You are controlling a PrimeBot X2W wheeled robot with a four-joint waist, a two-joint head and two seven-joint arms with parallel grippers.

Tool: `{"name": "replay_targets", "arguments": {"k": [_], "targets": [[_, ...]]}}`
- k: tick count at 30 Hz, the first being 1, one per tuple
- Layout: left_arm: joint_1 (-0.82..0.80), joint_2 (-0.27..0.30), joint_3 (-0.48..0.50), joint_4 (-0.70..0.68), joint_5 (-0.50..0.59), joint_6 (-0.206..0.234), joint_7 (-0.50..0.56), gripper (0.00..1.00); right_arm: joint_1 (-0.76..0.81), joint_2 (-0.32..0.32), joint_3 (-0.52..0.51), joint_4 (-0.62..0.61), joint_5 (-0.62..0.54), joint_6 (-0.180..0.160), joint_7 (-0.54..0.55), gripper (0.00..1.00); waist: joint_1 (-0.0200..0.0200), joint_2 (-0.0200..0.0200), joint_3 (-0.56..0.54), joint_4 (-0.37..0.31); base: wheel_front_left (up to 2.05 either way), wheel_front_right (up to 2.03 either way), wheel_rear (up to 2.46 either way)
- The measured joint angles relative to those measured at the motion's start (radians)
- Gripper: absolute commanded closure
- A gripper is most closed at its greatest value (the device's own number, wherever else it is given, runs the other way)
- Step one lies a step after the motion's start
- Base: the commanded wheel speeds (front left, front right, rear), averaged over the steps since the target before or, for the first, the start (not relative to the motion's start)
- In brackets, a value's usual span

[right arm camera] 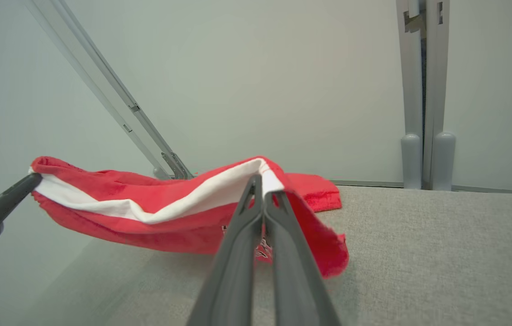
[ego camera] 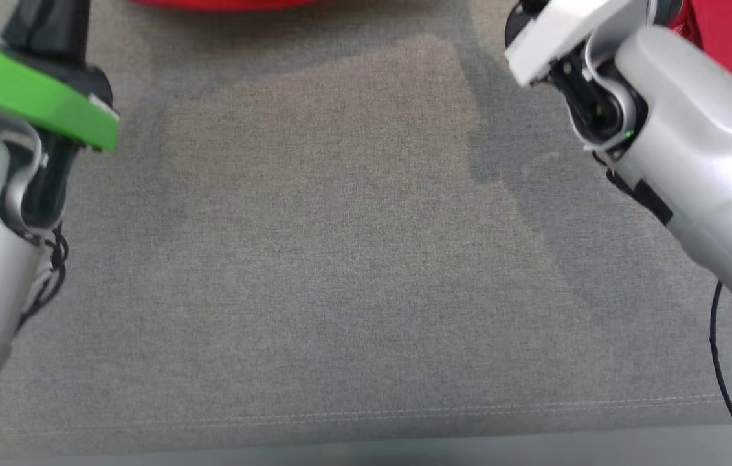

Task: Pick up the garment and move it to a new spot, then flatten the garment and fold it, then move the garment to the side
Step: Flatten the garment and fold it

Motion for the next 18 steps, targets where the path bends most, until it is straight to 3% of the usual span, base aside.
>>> {"name": "replay_targets", "arguments": {"k": [8, 18], "targets": [[0.344, -0.081, 0.143, -0.106, 0.086, 0.000, 0.000, 1.00, 0.277, -0.084, -0.009, -0.200, 0.016, 0.000, 0.000, 1.00, -0.0001, 0.0000, -0.102, -0.004, 0.00, 0.00, 0.00], [0.668, -0.198, 0.249, -0.136, 0.226, 0.000, 0.000, 1.00, 0.581, -0.169, -0.028, -0.343, 0.012, 0.000, 0.000, 1.00, -0.0002, 0.0000, -0.225, -0.006, 0.00, 0.00, 0.00]]}}
